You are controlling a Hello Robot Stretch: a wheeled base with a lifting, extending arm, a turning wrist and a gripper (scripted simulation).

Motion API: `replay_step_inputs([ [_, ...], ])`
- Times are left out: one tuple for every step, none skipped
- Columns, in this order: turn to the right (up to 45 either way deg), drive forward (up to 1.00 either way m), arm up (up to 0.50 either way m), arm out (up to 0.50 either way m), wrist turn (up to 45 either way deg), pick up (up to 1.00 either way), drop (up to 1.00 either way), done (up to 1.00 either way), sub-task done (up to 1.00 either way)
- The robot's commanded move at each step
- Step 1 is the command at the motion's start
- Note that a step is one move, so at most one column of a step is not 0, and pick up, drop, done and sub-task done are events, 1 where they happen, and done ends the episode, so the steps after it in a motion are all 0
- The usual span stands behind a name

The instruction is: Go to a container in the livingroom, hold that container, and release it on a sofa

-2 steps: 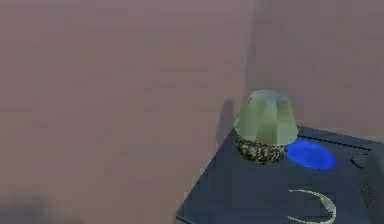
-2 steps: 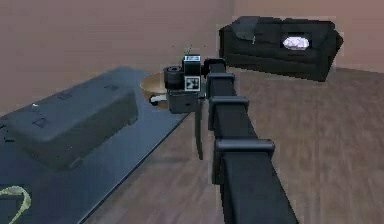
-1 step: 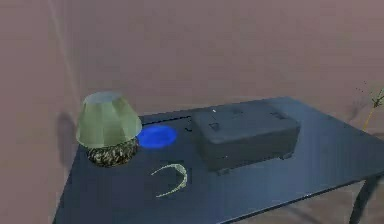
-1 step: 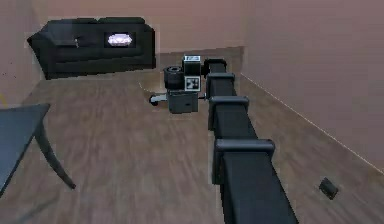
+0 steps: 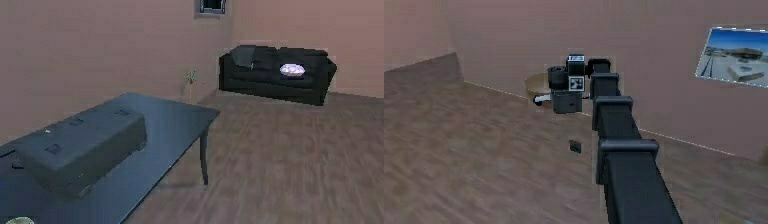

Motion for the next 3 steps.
replay_step_inputs([
  [42.0, 0.00, 0.00, 0.00, 0.0, 0.00, 0.00, 0.00, 0.00],
  [0.0, 0.30, 0.00, 0.00, 0.0, 0.00, 0.00, 0.00, 0.00],
  [-12.0, 0.00, 0.00, 0.00, 0.0, 0.00, 0.00, 0.00, 0.00],
])
